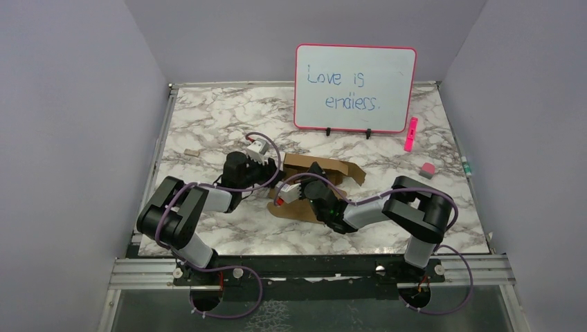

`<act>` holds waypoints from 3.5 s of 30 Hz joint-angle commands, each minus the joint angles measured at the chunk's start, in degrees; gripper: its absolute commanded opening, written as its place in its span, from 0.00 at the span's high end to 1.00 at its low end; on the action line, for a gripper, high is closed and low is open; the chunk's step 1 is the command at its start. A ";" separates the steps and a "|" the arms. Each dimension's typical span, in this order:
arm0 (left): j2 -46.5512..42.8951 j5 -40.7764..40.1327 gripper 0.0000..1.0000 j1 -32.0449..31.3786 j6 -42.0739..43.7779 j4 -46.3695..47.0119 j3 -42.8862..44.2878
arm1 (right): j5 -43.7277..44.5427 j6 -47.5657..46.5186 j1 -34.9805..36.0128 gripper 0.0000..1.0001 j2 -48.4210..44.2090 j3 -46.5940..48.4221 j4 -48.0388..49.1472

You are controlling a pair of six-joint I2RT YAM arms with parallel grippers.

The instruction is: Fold the paper box

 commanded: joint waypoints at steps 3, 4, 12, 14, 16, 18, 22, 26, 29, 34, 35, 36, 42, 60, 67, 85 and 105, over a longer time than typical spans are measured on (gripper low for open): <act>0.40 -7.26 0.46 -1.56 0.13 7.99 -1.56 | -1.71 4.94 -0.04 0.98 -2.38 -0.10 -5.51; 0.53 -7.74 0.48 -1.77 0.12 9.06 -1.91 | -1.52 4.90 0.04 0.98 -2.33 -0.10 -5.55; 1.28 -12.00 0.51 -3.74 0.15 15.96 -4.19 | -2.08 6.64 0.40 0.98 -3.10 1.41 -9.47; 1.37 -13.25 0.51 -4.15 -0.03 17.75 -4.81 | -1.99 6.80 0.48 0.98 -3.06 1.61 -9.78; 1.44 -14.79 0.52 -4.58 -0.14 18.86 -5.30 | -1.90 6.98 0.62 0.98 -2.95 1.73 -9.75; 1.69 -15.90 0.55 -5.27 -0.21 20.46 -5.87 | -1.73 6.99 0.81 0.98 -2.72 1.92 -9.77; 3.32 -18.03 0.59 -6.86 -0.19 24.11 -6.89 | -1.77 7.04 0.93 0.98 -2.29 2.27 -9.10; 6.23 -19.47 0.59 -7.67 -1.53 31.17 -9.01 | -2.09 7.34 1.10 0.98 -1.87 2.87 -8.92; 9.11 -20.28 0.59 -7.94 -2.95 37.72 -10.59 | -2.34 7.16 1.11 0.98 -1.72 3.08 -8.98; 12.84 -21.25 0.60 -9.04 -4.39 47.31 -12.36 | -2.07 8.39 1.37 0.98 -2.79 3.38 -10.53; 13.22 -21.28 0.59 -9.27 -4.45 47.96 -12.31 | -2.18 8.93 1.37 0.98 -3.04 3.42 -11.35; 13.54 -21.26 0.59 -9.55 -4.38 48.14 -12.11 | -2.23 9.22 1.45 0.98 -3.17 3.50 -11.84; 16.38 -20.16 0.58 -10.24 -3.03 48.95 -10.47 | -2.44 9.74 1.48 0.98 -2.66 3.96 -11.69; 22.43 -21.68 0.59 -10.51 -3.53 55.26 -7.75 | -3.46 12.79 1.54 0.98 -1.73 5.82 -15.10; 23.90 -24.42 0.59 -11.08 -4.85 58.27 -6.11 | -3.77 13.96 1.63 0.99 -2.10 6.47 -17.17; 22.65 -42.10 0.69 -13.53 -5.31 58.33 -5.08 | -4.21 17.04 2.07 0.99 -1.41 7.46 -19.81; 21.90 -66.10 0.80 -21.65 2.91 58.39 -6.22 | -3.51 17.90 2.42 0.96 -2.43 6.26 -15.71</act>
